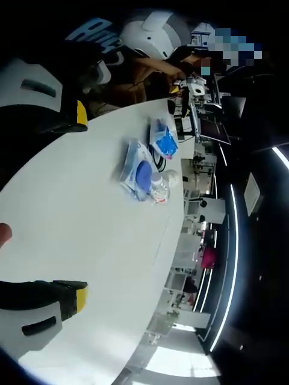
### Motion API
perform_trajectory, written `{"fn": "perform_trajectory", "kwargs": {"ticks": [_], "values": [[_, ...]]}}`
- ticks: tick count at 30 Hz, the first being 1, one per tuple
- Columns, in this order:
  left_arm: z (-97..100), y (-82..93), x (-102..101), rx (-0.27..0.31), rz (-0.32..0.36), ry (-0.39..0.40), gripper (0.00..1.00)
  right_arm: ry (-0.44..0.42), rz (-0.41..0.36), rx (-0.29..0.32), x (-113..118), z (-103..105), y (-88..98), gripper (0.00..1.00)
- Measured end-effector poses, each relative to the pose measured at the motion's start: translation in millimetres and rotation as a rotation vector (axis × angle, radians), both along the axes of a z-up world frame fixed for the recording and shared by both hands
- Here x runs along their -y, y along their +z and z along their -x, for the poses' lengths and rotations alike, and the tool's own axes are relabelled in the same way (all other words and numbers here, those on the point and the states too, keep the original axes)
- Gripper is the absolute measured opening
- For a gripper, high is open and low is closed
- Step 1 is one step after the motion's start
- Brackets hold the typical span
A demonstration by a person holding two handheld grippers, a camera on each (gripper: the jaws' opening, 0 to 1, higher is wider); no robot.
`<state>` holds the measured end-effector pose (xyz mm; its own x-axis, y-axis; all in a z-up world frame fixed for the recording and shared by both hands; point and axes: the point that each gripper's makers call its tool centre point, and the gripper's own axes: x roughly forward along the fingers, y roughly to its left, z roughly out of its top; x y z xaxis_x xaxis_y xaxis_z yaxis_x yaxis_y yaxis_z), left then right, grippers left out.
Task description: Arrange the tabletop items into an orderly group along one side of the table until the central work area is clear of visible clutter.
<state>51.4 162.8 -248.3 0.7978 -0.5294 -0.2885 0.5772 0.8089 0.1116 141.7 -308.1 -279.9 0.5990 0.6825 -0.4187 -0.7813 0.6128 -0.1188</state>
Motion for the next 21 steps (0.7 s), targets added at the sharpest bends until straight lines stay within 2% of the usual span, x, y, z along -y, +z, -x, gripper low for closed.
{"fn": "perform_trajectory", "kwargs": {"ticks": [21], "values": [[-0.7,-6.3,4.1,-0.009,-0.002,-0.011,1.0,0.006,-0.004,0.011,-5.9,0.3,0.5,1.0]]}}
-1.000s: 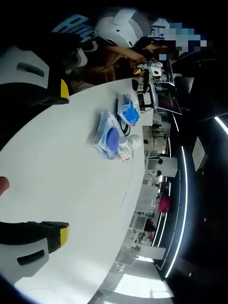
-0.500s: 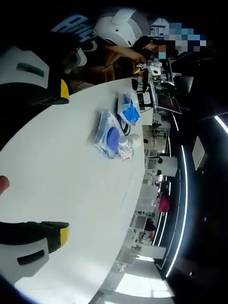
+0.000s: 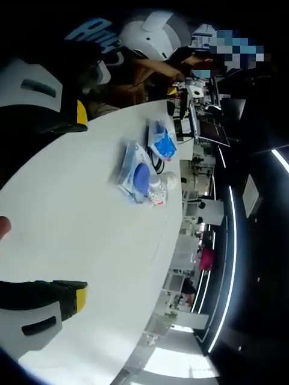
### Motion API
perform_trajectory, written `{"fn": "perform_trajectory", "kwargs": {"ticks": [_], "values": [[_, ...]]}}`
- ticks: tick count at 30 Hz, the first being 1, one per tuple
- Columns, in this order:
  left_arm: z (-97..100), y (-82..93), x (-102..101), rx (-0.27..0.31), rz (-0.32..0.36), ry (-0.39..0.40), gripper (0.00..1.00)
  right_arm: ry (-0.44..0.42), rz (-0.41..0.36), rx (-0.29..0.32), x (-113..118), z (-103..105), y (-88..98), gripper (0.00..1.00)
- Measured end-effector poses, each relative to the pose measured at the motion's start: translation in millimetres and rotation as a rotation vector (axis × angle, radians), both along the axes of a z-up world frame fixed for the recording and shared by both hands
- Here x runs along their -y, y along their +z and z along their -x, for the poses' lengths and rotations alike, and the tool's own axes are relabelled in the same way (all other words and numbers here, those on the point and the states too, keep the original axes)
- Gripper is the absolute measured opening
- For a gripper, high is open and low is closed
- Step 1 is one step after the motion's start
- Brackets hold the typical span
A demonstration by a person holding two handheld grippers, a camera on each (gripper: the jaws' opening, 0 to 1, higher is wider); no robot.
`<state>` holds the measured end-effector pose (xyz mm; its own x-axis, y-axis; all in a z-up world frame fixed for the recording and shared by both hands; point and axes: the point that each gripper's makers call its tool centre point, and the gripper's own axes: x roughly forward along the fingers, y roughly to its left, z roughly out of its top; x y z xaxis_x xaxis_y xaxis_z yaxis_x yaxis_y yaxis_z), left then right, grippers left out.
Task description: Arrange the tabletop items into an orderly group along one side of the table until the central work area is clear of visible clutter.
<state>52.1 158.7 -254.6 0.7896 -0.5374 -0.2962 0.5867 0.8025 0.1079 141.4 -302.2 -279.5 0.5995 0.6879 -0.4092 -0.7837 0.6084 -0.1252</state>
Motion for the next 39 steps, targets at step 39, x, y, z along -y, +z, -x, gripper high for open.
{"fn": "perform_trajectory", "kwargs": {"ticks": [39], "values": [[3.5,-3.4,-3.4,0.001,0.012,0.0,1.0,0.03,-0.012,0.057,-34.4,-12.9,6.5,0.94]]}}
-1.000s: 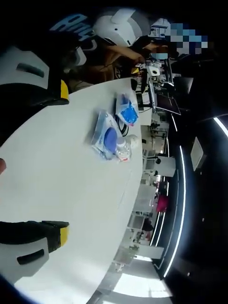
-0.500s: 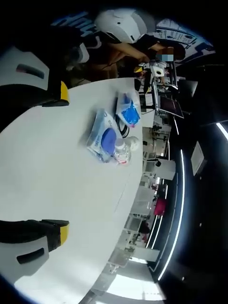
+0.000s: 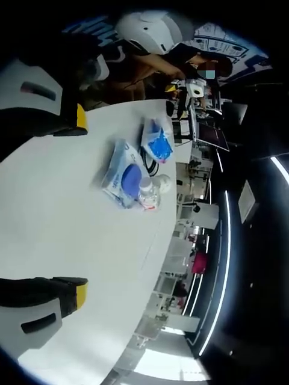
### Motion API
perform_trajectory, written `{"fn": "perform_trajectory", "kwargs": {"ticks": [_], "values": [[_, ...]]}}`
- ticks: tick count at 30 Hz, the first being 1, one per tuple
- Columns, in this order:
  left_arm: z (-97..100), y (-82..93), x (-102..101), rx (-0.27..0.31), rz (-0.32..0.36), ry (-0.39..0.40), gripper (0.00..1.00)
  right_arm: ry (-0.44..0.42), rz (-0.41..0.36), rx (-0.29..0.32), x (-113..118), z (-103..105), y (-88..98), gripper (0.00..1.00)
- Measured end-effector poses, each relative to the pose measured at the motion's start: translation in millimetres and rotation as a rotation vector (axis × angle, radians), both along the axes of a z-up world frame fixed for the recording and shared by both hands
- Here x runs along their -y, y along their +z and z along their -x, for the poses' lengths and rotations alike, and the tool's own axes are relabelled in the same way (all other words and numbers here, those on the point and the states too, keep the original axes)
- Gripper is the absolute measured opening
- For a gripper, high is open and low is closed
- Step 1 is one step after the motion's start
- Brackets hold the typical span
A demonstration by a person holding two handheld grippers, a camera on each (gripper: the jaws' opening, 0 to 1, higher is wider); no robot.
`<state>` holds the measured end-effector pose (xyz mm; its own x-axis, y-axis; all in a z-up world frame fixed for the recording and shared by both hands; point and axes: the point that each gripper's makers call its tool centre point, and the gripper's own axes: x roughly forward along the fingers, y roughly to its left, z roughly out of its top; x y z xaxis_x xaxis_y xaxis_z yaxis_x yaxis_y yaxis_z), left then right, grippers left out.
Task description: Arrange the tabletop items into an orderly group along one side of the table until the central work area is clear of visible clutter.
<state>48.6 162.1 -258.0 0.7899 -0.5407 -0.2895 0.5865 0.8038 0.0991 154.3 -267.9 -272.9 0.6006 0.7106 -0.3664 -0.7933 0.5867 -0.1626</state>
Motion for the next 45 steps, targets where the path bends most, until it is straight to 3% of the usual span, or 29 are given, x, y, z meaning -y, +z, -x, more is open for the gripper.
{"fn": "perform_trajectory", "kwargs": {"ticks": [11,15,28,37,45], "values": [[-0.5,0.2,3.1,0.003,-0.002,-0.005,1.0,-0.005,-0.024,0.015,-4.9,-2.5,3.1,0.91],[-0.3,2.4,2.5,0.009,-0.002,0.0,1.0,-0.013,0.006,0.031,-5.8,-5.0,1.1,0.91],[1.2,2.5,4.8,0.013,-0.004,-0.001,0.99,-0.007,-0.053,0.065,-20.1,-10.3,10.6,0.85],[1.1,2.6,3.8,0.013,-0.005,-0.005,0.99,0.001,-0.055,0.069,-28.2,-13.1,10.8,0.84],[1.1,4.0,2.2,0.016,-0.007,-0.002,0.99,-0.028,-0.093,0.132,-32.3,-20.0,24.3,0.79]]}}
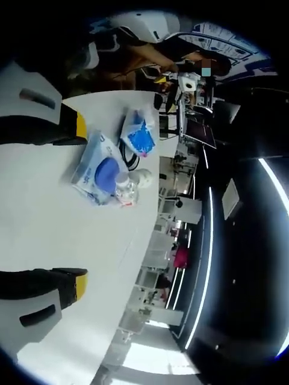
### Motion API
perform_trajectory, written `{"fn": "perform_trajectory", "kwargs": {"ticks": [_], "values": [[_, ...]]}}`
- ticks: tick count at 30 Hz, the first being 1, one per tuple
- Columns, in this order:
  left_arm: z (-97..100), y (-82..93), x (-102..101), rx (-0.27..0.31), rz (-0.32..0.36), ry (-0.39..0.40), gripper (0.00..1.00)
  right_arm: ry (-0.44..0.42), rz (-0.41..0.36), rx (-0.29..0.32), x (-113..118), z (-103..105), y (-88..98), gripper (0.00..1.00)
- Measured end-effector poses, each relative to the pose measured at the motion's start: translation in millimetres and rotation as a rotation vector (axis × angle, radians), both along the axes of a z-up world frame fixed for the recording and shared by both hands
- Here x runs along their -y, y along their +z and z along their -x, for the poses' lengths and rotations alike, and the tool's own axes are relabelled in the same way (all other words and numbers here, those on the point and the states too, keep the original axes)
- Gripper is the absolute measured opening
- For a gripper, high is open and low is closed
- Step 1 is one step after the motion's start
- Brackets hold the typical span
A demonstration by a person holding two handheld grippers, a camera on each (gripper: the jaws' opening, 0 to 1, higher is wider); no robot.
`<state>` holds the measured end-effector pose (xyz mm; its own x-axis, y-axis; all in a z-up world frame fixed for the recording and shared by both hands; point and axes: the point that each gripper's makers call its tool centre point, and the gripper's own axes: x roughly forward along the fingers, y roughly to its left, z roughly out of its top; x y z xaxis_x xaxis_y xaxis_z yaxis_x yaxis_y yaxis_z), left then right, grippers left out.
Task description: Arrange the tabletop items into an orderly group along one side of the table until the central work area is clear of visible clutter.
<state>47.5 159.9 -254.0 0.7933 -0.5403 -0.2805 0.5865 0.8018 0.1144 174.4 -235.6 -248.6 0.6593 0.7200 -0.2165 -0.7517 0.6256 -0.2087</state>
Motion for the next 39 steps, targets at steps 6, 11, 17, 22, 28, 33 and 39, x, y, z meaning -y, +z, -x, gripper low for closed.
{"fn": "perform_trajectory", "kwargs": {"ticks": [6,11,17,22,28,33,39], "values": [[-0.2,-0.1,-0.9,-0.002,-0.002,-0.002,0.99,0.008,-0.001,-0.001,-6.7,-0.9,-1.9,0.78],[-0.5,0.8,0.5,0.001,-0.003,-0.005,0.99,0.018,-0.002,0.004,-13.3,-0.9,-1.6,0.78],[-1.0,1.4,2.1,0.002,-0.006,-0.008,0.99,0.025,-0.02,0.015,-22.1,-2.9,1.0,0.77],[-0.6,1.2,4.3,0.0,-0.009,-0.012,0.99,0.041,-0.025,0.024,-29.8,-2.4,1.6,0.76],[-1.5,1.3,2.7,0.002,-0.008,-0.003,0.99,0.052,-0.022,0.021,-35.9,-2.2,1.2,0.76],[-2.1,1.2,2.3,0.0,-0.009,-0.006,0.99,0.051,-0.036,0.017,-38.9,-4.4,2.5,0.75],[-2.6,0.0,4.7,0.0,-0.007,-0.01,0.99,0.057,-0.046,0.018,-45.5,-6.1,3.4,0.72]]}}
